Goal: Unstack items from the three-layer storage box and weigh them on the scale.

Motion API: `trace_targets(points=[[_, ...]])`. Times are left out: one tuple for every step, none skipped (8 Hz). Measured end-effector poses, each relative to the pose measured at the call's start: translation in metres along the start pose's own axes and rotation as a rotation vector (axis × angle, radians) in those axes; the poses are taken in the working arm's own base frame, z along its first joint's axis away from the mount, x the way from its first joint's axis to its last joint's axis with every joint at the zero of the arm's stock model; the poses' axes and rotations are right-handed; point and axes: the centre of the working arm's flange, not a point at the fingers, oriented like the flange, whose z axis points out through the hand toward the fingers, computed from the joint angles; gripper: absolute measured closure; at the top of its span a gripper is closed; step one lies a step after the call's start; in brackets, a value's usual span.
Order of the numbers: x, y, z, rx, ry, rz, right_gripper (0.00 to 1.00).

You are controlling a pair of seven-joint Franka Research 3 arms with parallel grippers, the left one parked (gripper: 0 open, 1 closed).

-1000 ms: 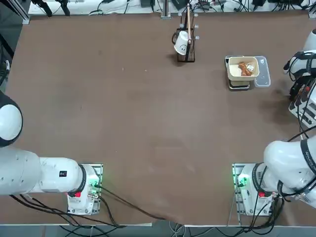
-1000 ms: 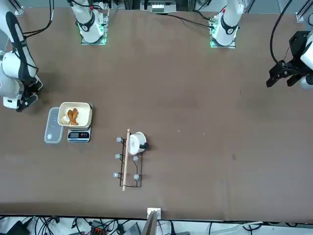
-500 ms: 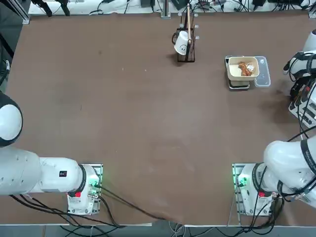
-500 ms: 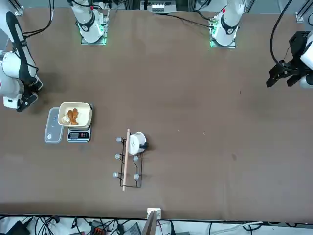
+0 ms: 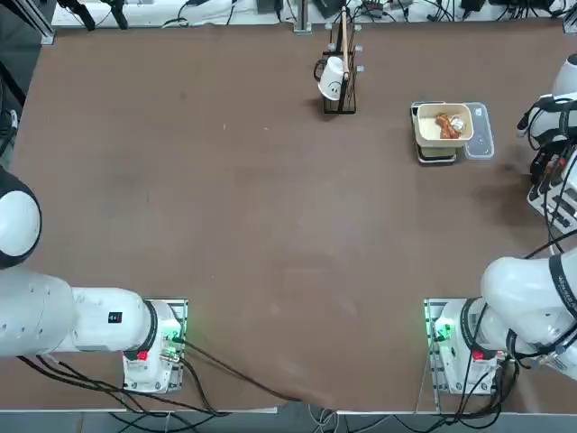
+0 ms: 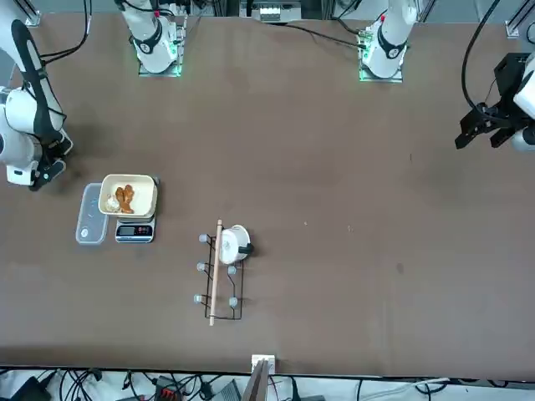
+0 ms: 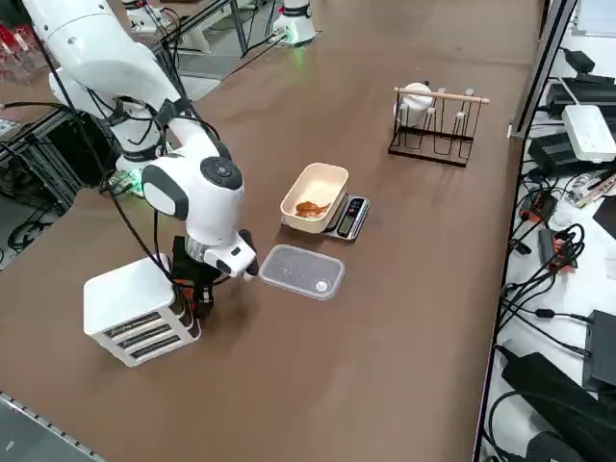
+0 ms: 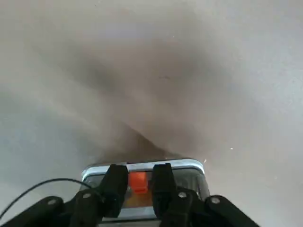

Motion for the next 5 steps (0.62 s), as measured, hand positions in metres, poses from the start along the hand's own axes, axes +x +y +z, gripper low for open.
trace_targets(points=[[0.0000,0.0001,0.0001,-0.001,0.000,0.000,0.65],[0.0000,0.0001,0.0001,-0.001,0.000,-0.001,0.69],[0.0001,-0.0001,0.0003,-0.001,0.000,-0.001,0.74],[0.0004,-0.0004,0.0002,-0.001,0.000,-0.002,0.80],[0.0005,-0.0005,0.0003,-0.001,0.000,-0.003,0.87]])
